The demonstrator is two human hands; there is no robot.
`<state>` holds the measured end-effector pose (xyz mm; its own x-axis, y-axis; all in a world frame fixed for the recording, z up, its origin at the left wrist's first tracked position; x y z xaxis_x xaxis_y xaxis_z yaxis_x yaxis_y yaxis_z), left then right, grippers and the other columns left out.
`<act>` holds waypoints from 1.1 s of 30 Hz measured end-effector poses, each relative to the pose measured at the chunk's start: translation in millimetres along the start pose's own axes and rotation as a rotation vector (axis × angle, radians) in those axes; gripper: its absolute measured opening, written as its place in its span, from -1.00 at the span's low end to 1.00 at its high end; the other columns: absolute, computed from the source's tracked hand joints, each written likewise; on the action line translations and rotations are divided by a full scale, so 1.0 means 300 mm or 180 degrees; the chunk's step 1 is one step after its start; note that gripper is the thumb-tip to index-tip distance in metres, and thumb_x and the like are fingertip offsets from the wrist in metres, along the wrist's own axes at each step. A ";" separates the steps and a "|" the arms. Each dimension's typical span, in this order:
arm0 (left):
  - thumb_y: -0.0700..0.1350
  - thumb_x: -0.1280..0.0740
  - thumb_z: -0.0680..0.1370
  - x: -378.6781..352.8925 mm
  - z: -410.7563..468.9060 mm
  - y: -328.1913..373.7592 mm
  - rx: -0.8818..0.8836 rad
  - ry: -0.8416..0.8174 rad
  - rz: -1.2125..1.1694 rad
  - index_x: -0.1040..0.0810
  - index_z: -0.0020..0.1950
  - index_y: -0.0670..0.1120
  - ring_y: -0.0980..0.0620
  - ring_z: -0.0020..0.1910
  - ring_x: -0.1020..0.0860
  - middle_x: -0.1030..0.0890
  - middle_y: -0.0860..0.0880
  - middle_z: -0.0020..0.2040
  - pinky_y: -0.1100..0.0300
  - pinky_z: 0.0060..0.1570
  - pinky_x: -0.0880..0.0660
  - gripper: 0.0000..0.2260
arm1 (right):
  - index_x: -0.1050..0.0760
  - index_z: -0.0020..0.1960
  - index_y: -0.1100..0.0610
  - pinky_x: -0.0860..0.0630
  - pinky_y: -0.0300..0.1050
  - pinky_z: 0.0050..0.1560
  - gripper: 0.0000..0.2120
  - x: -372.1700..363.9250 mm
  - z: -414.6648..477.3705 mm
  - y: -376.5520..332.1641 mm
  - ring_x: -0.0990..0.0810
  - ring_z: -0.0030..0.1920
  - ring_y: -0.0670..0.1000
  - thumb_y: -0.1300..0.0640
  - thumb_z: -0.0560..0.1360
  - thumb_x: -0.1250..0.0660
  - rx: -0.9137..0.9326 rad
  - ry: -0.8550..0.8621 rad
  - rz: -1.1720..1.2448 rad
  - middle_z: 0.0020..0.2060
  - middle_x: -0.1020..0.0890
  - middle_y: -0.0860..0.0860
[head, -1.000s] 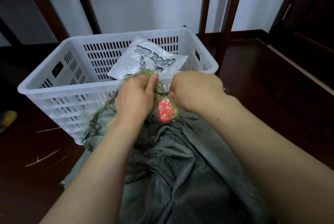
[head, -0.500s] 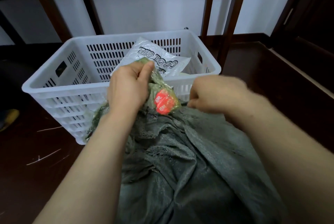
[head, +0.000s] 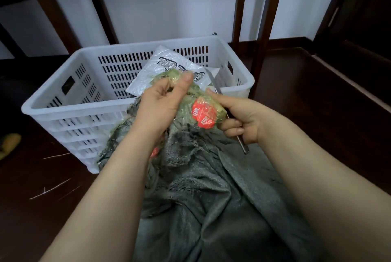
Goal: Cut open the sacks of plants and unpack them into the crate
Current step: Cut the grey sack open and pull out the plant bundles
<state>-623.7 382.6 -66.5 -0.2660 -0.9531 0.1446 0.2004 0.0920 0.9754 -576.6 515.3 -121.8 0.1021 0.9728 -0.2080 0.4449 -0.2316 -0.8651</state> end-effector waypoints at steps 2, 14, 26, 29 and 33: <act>0.17 -0.41 0.28 -0.016 -0.014 0.005 0.0075 -0.0189 -0.0104 -0.50 -0.16 -0.05 0.04 -0.29 -0.57 -0.63 -0.13 -0.22 0.25 -0.23 -0.56 -0.66 | -0.37 -0.33 0.08 0.05 -0.37 -0.69 -0.71 -0.029 -0.005 0.003 -0.11 -0.73 -0.17 -0.03 0.48 -0.31 -0.0011 -0.0207 0.0291 -0.66 -0.33 -0.10; -0.28 -0.57 0.28 -0.049 0.011 -0.037 0.0450 0.0084 0.0164 -0.25 0.46 -0.22 0.01 -0.17 -0.62 -0.63 -0.06 -0.23 0.12 0.00 -0.56 -0.18 | -0.50 -0.18 0.21 -0.14 -0.34 -0.71 -0.88 0.070 -0.002 -0.036 -0.40 -0.66 -0.15 0.25 0.44 -0.44 0.0903 0.1367 0.0991 -0.39 -0.59 0.06; -0.02 -0.43 0.48 -0.019 0.012 -0.061 0.0684 0.0440 -0.0193 -0.53 -0.25 -0.16 -0.07 -0.36 -0.58 -0.64 -0.14 -0.33 -0.08 -0.15 -0.59 -0.76 | -0.48 -0.19 0.13 -0.16 -0.35 -0.62 -0.70 -0.004 -0.022 -0.099 -0.29 -0.65 -0.14 -0.10 0.50 -0.34 0.1037 0.0890 -0.0576 -0.56 -0.44 -0.07; 0.01 -0.49 0.42 0.020 0.022 -0.075 0.0389 0.0716 0.0345 -0.48 -0.29 -0.10 -0.05 -0.37 -0.51 -0.58 -0.14 -0.33 0.00 -0.26 -0.50 -0.73 | -0.45 -0.03 0.14 -0.12 -0.33 -0.59 -0.66 0.027 -0.050 -0.151 -0.25 -0.57 -0.09 -0.13 0.61 -0.11 0.1004 0.0962 -0.1312 -0.34 -0.49 0.00; 0.01 -0.50 0.41 0.037 0.021 -0.111 0.0497 0.0767 0.0159 -0.51 -0.19 -0.21 -0.06 -0.39 -0.51 -0.58 -0.22 -0.30 0.02 -0.33 -0.47 -0.69 | -0.57 -0.09 0.17 -0.13 -0.26 -0.51 -0.73 0.055 -0.106 -0.211 -0.25 -0.59 -0.08 0.07 0.62 -0.17 0.1073 0.0673 -0.2048 -0.51 -0.48 -0.02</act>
<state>-639.1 370.9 -96.3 -0.0242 -0.9856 0.1675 0.0552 0.1660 0.9846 -574.8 546.0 -56.0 0.0979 0.8887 0.4479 0.1818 0.4265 -0.8860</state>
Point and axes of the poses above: each hand's wrist, its own z-axis towards the middle knuckle, its own x-axis out of the back of the hand, y = z × x, the point moved 8 cm from there along z, towards the middle knuckle
